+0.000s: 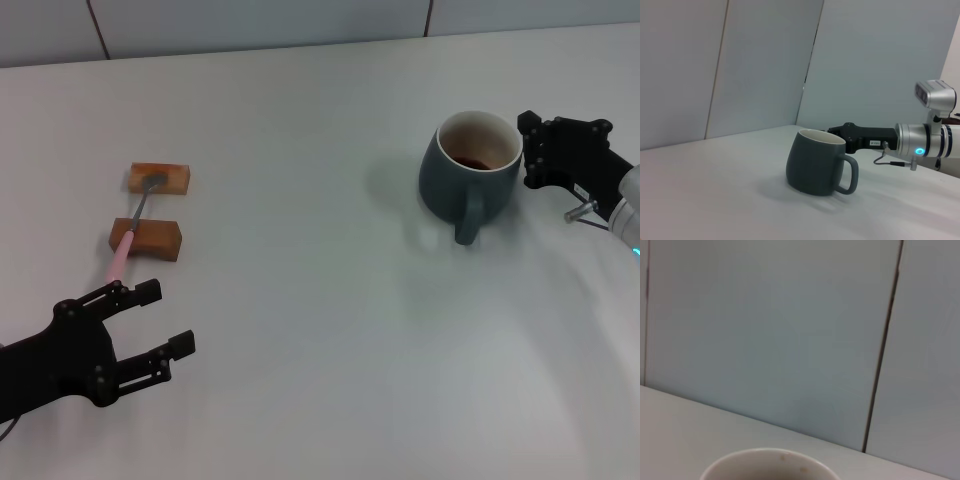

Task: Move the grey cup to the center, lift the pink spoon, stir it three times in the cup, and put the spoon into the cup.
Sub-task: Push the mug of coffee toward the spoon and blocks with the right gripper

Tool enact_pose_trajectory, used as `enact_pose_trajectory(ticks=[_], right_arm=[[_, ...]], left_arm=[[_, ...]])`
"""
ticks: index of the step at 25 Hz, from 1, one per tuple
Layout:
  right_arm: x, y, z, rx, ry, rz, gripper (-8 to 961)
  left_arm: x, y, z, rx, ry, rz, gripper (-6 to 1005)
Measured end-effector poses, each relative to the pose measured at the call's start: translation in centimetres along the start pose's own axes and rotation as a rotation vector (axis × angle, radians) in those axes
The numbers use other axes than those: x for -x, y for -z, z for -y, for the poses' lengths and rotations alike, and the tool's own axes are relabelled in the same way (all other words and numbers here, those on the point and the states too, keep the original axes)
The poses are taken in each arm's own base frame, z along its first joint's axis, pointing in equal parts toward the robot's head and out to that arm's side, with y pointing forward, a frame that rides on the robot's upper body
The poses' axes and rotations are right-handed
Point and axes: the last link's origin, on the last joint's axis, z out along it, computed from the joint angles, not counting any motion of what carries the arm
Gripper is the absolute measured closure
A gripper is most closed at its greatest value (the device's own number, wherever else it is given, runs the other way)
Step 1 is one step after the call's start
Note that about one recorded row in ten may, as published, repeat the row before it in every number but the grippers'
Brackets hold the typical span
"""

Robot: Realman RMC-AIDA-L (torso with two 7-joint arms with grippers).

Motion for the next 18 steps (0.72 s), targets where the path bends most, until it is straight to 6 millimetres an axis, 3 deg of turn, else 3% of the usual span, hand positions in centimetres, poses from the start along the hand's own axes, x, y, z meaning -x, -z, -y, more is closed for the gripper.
enact_pose_trajectory(ticks=[15,18], right_arm=[[0.6,-1.4,-2.5,0.115,0.028,-0.011,953],[1.1,-2.4,-3.8,0.166,0.036,-0.012,953]], left_arm=[[0.0,0.0,0.1,-0.001,-0.001,0.001,233],[0.0,0.0,0.1,-0.002,-0.001,0.002,234]])
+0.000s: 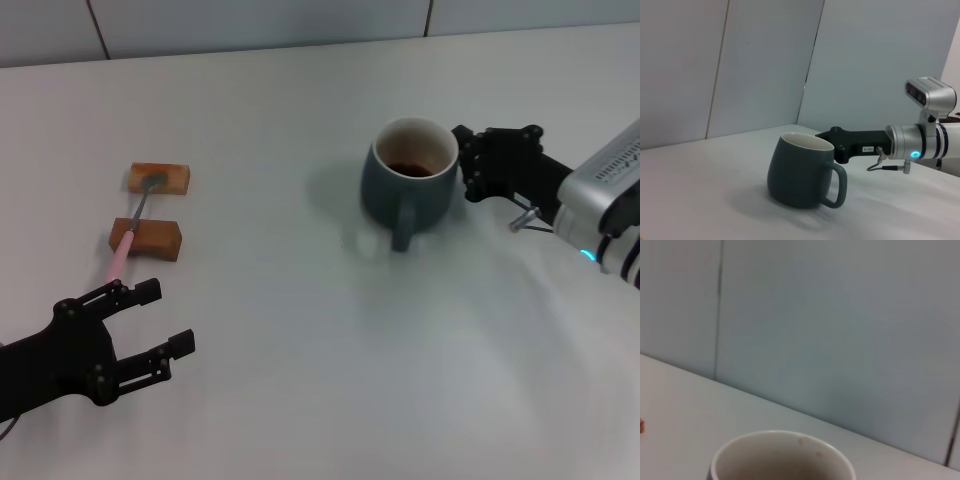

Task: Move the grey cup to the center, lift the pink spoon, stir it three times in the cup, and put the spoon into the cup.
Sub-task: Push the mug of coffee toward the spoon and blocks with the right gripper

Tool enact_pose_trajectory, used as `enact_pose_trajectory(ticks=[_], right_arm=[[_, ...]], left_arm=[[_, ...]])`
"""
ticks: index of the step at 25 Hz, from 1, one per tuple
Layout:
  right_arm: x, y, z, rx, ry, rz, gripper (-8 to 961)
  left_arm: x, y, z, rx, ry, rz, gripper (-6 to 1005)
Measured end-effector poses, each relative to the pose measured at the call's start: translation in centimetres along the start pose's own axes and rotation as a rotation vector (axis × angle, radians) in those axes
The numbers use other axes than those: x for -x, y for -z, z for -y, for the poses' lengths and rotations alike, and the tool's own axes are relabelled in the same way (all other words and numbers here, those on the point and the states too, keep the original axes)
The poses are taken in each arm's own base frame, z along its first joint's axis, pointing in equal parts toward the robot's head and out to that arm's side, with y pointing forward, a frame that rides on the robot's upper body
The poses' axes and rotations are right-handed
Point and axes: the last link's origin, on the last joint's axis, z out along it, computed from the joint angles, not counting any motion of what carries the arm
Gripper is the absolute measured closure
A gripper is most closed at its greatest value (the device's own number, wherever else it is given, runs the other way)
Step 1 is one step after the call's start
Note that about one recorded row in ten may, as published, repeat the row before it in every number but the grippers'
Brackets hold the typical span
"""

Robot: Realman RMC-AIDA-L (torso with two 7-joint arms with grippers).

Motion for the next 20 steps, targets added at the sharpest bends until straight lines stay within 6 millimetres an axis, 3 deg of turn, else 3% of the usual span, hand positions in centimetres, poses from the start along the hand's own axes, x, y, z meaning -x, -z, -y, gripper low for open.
enact_pose_trajectory(ticks=[20], right_arm=[[2.0,-2.6,-3.6,0.144,0.001,0.02,953]], left_arm=[[0.3,0.0,-0.3,-0.008,-0.005,-0.016,240]])
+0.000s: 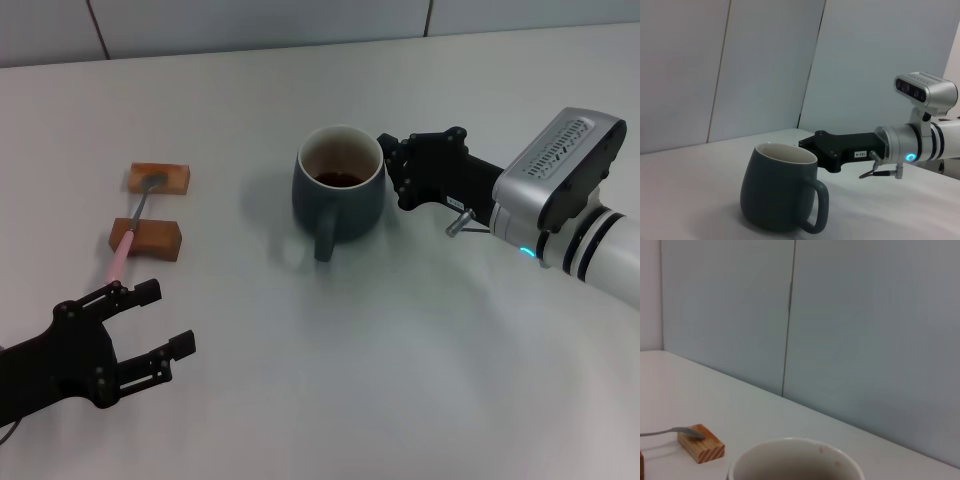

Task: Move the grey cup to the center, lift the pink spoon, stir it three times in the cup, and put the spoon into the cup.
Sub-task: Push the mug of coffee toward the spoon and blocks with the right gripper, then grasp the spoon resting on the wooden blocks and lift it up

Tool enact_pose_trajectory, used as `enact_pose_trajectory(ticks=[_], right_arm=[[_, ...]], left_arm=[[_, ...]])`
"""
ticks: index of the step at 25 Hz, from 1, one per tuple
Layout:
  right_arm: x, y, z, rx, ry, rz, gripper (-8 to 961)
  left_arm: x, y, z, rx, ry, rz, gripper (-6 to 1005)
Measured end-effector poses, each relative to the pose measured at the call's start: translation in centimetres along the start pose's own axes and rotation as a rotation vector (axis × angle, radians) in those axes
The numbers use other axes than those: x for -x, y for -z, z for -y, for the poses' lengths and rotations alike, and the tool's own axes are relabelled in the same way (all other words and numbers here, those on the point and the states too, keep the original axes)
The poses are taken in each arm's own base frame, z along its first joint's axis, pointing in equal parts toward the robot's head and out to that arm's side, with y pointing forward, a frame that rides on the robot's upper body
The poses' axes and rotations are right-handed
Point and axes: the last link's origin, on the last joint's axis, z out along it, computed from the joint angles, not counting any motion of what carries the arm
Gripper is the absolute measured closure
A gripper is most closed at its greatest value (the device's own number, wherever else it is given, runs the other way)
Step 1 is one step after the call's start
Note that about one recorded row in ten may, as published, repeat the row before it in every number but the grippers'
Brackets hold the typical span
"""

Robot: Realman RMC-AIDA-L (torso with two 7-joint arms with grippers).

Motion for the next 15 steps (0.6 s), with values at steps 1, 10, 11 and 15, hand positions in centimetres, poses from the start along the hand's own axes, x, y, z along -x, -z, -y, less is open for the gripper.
enact_pose_trajectory(ticks=[1,10,11,15], right_arm=[[0.0,0.0,0.0,0.003,0.0,-0.001,953],[-0.3,1.4,0.0,-0.01,-0.046,0.049,953],[-0.8,2.8,0.2,-0.018,-0.082,0.081,953],[-1.9,6.8,0.2,0.002,-0.157,0.152,954]], left_arm=[[0.0,0.0,0.0,0.0,0.0,0.0,241],[-0.1,0.3,0.0,-0.022,0.004,-0.021,244],[-0.1,0.4,0.0,-0.025,0.006,-0.024,244],[0.1,0.7,-0.1,-0.033,0.012,-0.028,246]])
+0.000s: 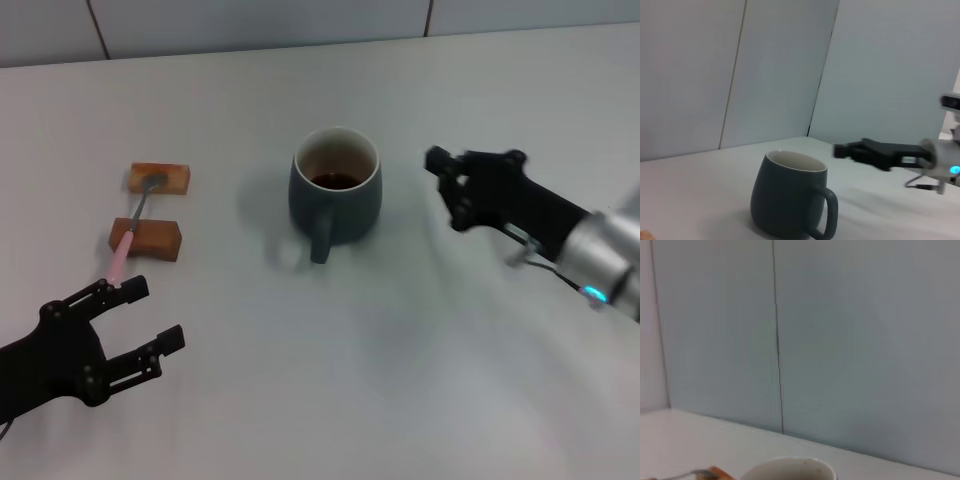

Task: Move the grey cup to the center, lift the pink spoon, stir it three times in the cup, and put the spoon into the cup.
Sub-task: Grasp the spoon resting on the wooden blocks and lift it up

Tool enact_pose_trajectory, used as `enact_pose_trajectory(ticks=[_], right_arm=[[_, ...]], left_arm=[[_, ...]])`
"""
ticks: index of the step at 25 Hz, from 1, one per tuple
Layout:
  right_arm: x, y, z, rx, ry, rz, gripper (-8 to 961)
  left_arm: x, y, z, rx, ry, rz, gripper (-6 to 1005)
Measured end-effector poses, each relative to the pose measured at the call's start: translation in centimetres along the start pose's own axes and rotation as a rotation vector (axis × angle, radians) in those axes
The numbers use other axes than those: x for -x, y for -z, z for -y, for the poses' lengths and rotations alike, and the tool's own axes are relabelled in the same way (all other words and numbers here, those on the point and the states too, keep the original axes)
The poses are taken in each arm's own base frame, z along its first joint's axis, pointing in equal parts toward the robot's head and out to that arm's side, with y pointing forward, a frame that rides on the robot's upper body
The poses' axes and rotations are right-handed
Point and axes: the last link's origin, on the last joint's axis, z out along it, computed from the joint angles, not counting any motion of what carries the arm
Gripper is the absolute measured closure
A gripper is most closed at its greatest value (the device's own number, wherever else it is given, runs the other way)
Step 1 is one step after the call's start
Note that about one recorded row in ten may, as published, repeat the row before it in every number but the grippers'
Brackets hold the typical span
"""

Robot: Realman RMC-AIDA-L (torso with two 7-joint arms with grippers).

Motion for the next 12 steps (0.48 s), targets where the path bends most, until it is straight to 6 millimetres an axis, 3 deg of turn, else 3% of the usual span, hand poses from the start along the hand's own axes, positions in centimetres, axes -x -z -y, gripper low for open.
enact_pose_trajectory(ticks=[1,4,6,9,12], right_arm=[[0.0,0.0,0.0,0.0,0.0,0.0,954],[0.5,3.8,-0.2,0.089,-0.067,0.052,954],[0.7,4.7,-0.2,0.126,-0.086,0.049,954],[1.3,7.6,-0.4,0.239,-0.126,-0.002,860],[1.7,8.8,-0.5,0.282,-0.14,-0.016,756]], left_arm=[[0.0,0.1,0.0,-0.001,0.001,0.001,246],[0.0,0.1,0.0,-0.003,0.001,0.001,247],[0.0,0.2,0.0,-0.003,0.002,0.002,248],[0.0,0.2,0.1,-0.005,0.002,0.004,249],[0.0,0.2,0.1,-0.006,0.002,0.004,250]])
